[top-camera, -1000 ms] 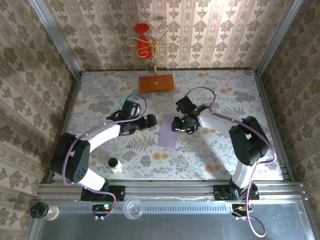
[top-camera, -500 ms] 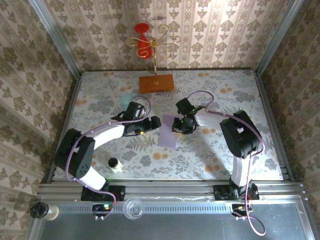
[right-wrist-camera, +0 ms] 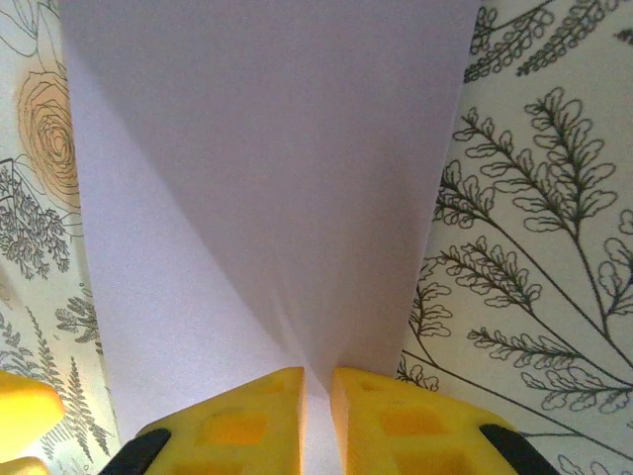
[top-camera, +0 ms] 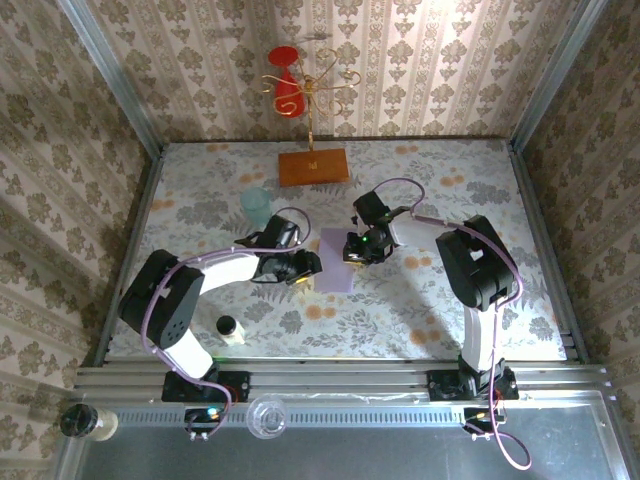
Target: Fold a paper plane with a square sheet of paper (pick it up from the middle)
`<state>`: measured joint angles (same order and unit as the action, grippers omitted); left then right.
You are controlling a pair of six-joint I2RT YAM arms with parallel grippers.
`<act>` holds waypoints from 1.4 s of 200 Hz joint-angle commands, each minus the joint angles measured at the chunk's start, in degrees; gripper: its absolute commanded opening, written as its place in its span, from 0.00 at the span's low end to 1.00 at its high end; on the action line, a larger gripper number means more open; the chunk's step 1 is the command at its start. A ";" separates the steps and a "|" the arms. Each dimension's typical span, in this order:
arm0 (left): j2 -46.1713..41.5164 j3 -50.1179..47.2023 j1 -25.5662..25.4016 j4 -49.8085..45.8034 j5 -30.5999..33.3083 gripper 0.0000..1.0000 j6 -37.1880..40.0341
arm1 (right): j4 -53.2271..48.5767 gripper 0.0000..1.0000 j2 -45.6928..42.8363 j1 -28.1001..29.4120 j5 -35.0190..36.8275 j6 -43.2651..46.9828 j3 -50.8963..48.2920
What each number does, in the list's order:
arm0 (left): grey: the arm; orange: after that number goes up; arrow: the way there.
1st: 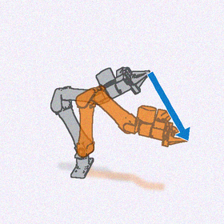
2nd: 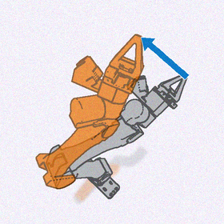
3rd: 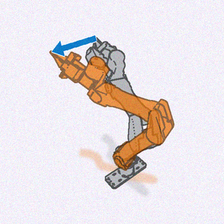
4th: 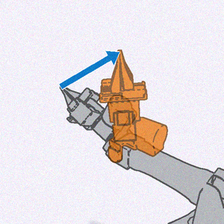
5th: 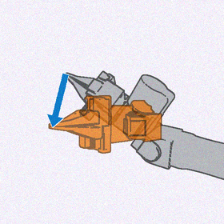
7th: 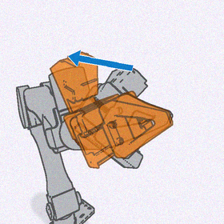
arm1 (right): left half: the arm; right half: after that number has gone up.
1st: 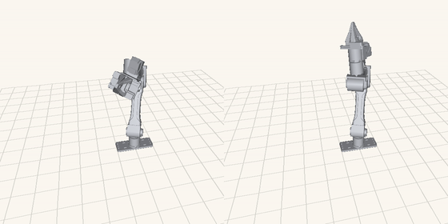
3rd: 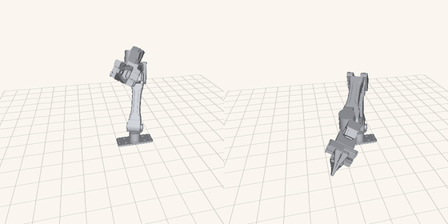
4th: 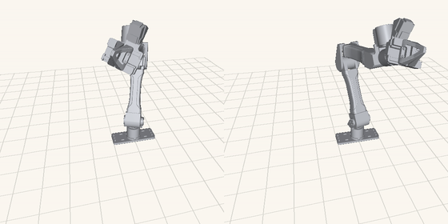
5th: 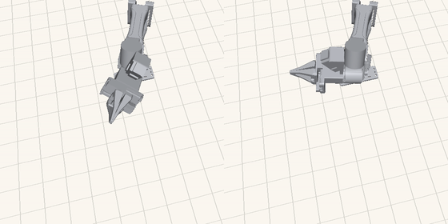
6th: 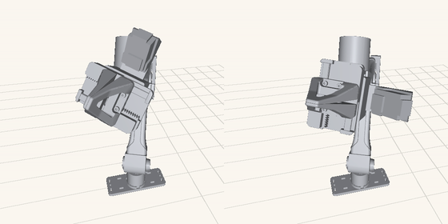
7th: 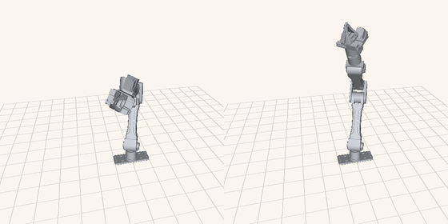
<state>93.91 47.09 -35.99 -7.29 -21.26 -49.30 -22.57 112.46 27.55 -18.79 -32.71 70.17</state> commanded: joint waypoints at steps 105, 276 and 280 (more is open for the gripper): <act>1.88 -2.16 -1.45 2.33 -1.92 0.40 -2.64 | 2.75 0.18 -1.89 -0.30 -10.10 -4.61 -4.69; 3.06 -1.05 -2.15 -0.93 -4.60 0.28 1.89 | 3.40 0.14 2.91 -1.79 -7.82 -5.53 -8.48; 3.08 -1.03 -2.12 -0.93 -4.87 0.28 2.09 | 3.34 0.14 2.92 -1.75 -7.86 -5.40 -8.47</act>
<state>95.77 45.65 -37.06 -5.76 -22.90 -49.74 -17.89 111.39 25.85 -30.70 -37.76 64.05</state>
